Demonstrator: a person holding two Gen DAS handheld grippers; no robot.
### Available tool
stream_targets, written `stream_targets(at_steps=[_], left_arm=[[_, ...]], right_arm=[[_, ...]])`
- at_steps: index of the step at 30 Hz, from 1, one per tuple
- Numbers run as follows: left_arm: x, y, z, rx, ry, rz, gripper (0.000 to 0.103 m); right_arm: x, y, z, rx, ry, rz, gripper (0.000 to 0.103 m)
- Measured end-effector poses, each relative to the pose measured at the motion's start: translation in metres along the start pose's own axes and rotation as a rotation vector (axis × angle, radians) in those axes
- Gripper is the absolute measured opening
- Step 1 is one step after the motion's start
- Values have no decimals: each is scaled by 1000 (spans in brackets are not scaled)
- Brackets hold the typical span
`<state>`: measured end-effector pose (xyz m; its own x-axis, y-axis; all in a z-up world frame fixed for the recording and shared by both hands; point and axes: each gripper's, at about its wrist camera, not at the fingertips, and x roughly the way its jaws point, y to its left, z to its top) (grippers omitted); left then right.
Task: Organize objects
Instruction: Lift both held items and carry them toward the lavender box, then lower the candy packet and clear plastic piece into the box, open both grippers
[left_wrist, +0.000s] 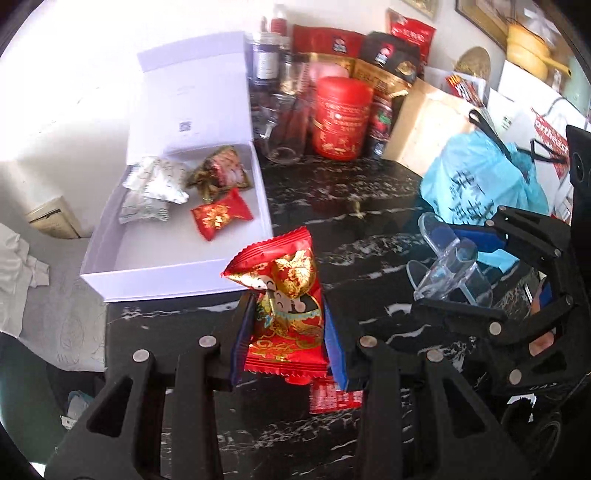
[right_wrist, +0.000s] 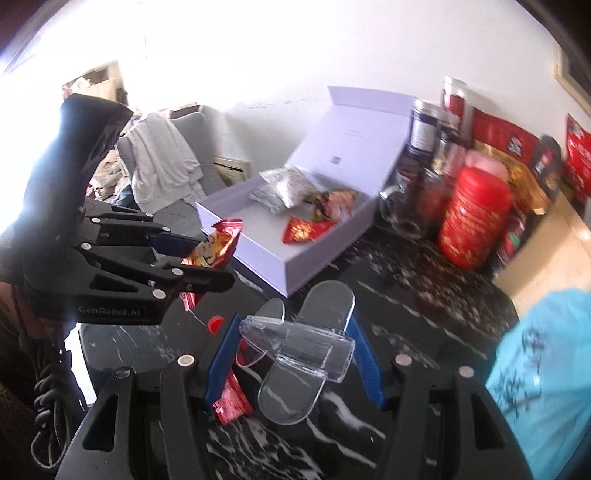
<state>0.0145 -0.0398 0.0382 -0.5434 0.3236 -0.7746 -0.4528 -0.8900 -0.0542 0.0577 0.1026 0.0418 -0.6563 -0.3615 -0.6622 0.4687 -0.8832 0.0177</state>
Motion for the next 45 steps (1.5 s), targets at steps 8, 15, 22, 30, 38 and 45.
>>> stream_targets(at_steps=[8,15,22,30,38,45], left_arm=[[-11,28,14,-28,-24,37,35],[-3,45,28,-30,-25,41,35],[14,65,46,-38,-23,34,35],[36,89,70,-49,-31,33,35],[55,117,75,-110,-26,50,35],[76,137,65,-153,17,74,35]], right_arm=[[14,12,32,-45,-1,65,61],[31,15,53,-96,1,86,61],[53,6,75,-105,-2,89,61],[84,-6,101,-127,-8,103,61],[114,-19,119,-113,-18,131,61],[149,-18,118,-110,21,186,61]])
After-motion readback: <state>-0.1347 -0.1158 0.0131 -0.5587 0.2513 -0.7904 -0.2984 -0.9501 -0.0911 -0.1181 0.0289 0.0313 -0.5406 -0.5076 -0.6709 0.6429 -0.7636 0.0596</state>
